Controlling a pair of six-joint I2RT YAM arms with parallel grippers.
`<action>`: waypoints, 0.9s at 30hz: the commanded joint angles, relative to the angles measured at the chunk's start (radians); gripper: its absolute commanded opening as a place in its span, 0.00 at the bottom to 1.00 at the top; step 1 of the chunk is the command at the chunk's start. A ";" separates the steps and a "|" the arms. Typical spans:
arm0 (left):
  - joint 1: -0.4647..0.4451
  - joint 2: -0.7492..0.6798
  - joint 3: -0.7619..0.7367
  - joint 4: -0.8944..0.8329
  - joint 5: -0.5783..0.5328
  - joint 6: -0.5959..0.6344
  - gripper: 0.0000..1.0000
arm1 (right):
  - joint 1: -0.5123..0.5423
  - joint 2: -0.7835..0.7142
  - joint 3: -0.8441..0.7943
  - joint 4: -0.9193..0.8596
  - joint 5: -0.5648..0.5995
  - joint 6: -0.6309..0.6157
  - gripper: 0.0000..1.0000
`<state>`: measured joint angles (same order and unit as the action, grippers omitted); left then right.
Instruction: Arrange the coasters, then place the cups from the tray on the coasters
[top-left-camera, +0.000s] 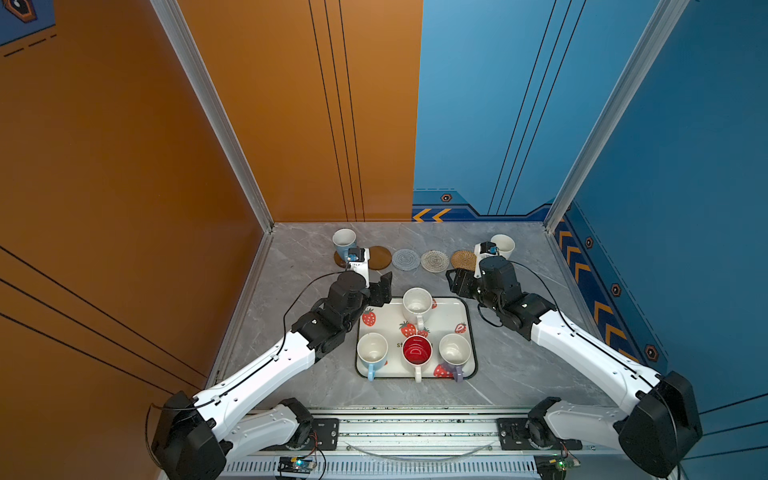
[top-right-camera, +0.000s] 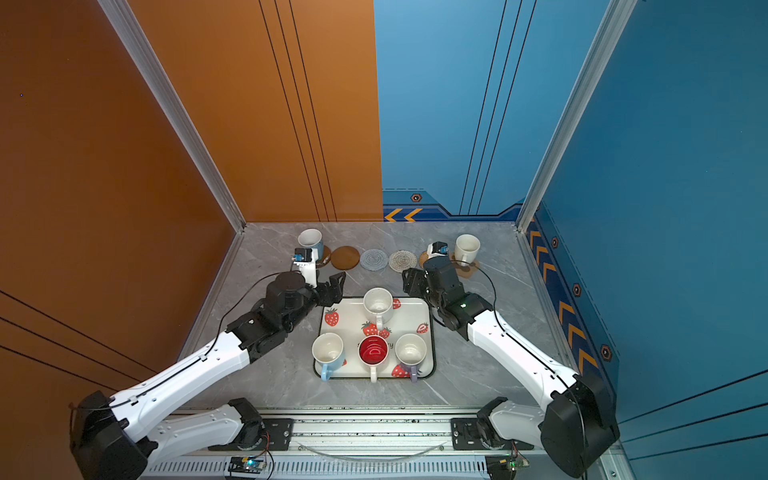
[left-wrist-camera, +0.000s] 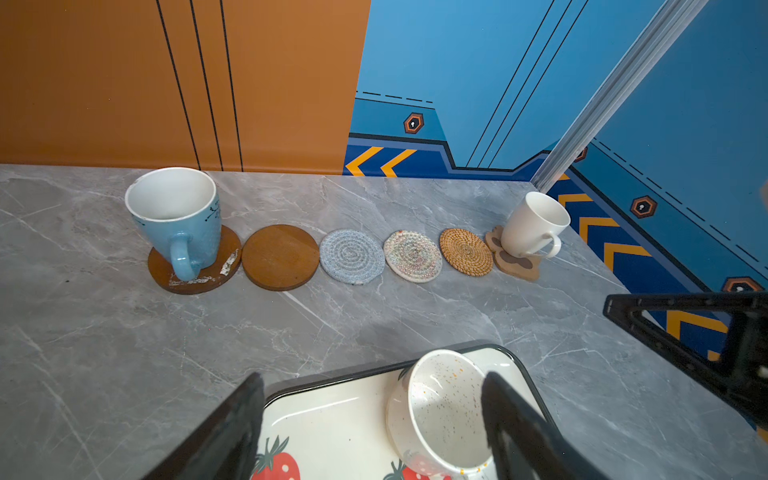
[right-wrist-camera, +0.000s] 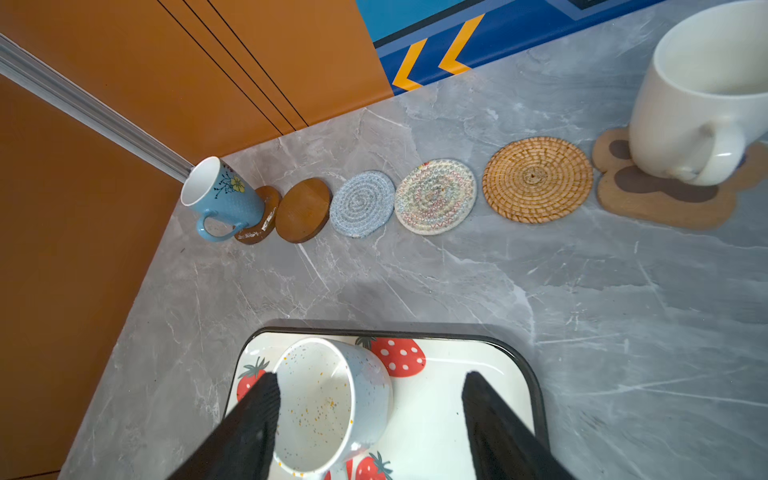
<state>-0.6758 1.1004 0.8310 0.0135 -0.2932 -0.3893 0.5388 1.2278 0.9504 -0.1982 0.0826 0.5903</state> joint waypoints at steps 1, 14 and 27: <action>-0.005 0.012 -0.022 0.035 0.042 0.019 0.84 | 0.010 -0.034 0.047 -0.106 0.029 -0.053 0.70; 0.009 0.014 -0.047 0.057 0.053 0.064 0.96 | 0.042 -0.139 0.179 -0.529 -0.072 -0.259 0.77; 0.013 0.047 -0.040 0.081 0.088 0.053 0.98 | 0.127 -0.313 0.036 -0.765 -0.170 -0.142 0.79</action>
<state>-0.6689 1.1450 0.7967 0.0643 -0.2317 -0.3439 0.6399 0.9409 1.0309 -0.8703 -0.0349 0.3931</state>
